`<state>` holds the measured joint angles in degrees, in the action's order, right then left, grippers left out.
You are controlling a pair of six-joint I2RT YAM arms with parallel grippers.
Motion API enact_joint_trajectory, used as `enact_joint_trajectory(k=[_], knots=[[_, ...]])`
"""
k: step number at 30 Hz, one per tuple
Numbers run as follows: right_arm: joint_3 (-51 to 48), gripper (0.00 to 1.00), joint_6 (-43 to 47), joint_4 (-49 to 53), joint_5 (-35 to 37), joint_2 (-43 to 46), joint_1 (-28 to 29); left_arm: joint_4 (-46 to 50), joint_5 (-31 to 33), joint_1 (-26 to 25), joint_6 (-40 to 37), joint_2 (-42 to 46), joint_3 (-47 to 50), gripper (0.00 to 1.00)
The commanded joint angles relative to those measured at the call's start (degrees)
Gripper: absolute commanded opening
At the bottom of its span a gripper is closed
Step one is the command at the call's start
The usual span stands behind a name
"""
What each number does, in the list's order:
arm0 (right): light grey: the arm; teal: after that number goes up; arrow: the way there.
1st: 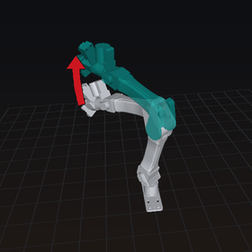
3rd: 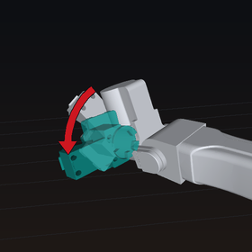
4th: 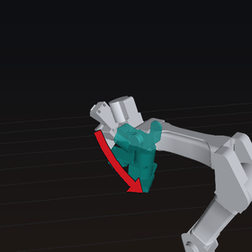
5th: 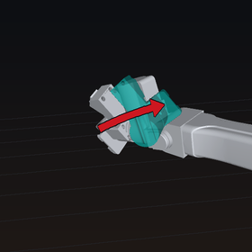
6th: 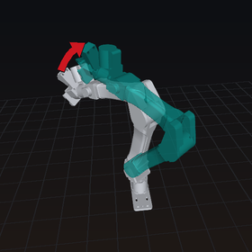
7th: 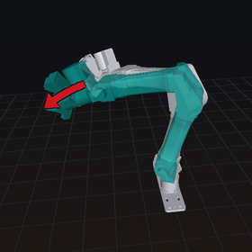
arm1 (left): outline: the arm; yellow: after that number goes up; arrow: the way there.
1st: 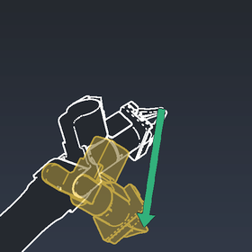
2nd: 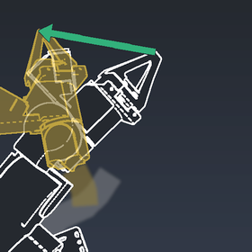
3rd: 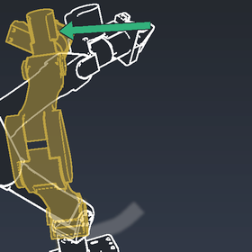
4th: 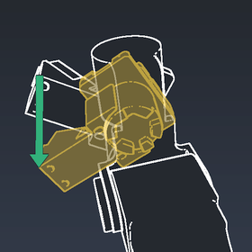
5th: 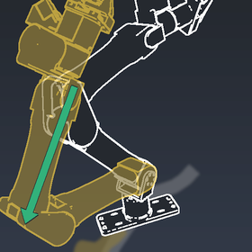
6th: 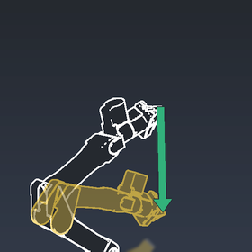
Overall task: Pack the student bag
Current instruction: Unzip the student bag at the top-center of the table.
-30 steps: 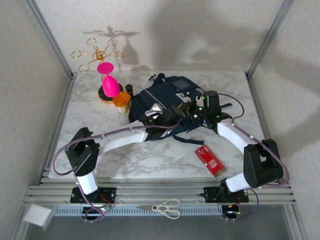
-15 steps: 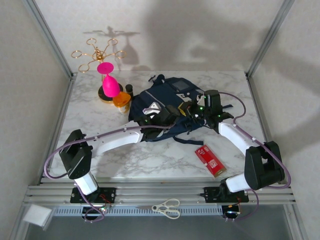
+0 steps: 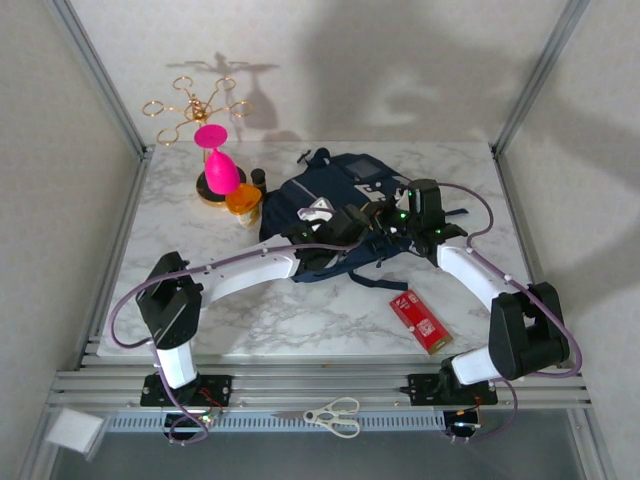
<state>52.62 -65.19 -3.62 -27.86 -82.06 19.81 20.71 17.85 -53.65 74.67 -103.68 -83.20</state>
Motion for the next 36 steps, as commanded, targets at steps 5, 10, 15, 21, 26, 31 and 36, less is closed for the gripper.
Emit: enact_joint_trajectory(k=[5, 10, 15, 21, 26, 31, 36], knots=[[1.82, 0.0, 1.88, -3.15, -2.78, 2.77, 1.02, -2.88, 7.66, 2.72, -3.33, -4.04, -5.29, 0.18], [1.96, 0.0, 3.08, -2.02, -2.16, 2.44, 0.41, -4.87, 7.31, 3.03, -5.33, -1.3, -2.14, 0.0], [2.59, 0.0, 5.76, 0.54, -2.06, 2.66, -1.59, -3.32, 4.11, 2.85, -8.66, 2.24, 0.22, 0.0], [4.89, 0.0, 12.1, 6.87, -6.49, 2.33, -5.95, 3.69, -2.7, 3.42, -18.27, 6.56, 2.8, 0.0], [6.42, 0.0, 17.29, 11.45, -11.49, 1.05, -11.45, 5.82, -8.59, 4.42, -28.38, 8.97, 5.9, 0.0], [10.35, 0.0, 22.59, 17.83, -11.72, -0.11, -15.51, 7.91, -11.17, 5.36, -37.65, 6.85, 3.92, 0.0], [8.8, 0.15, 19.92, 18.25, -6.64, 2.23, -13.28, 3.15, -19.51, 5.51, -43.08, 2.95, 0.64, 0.0]])
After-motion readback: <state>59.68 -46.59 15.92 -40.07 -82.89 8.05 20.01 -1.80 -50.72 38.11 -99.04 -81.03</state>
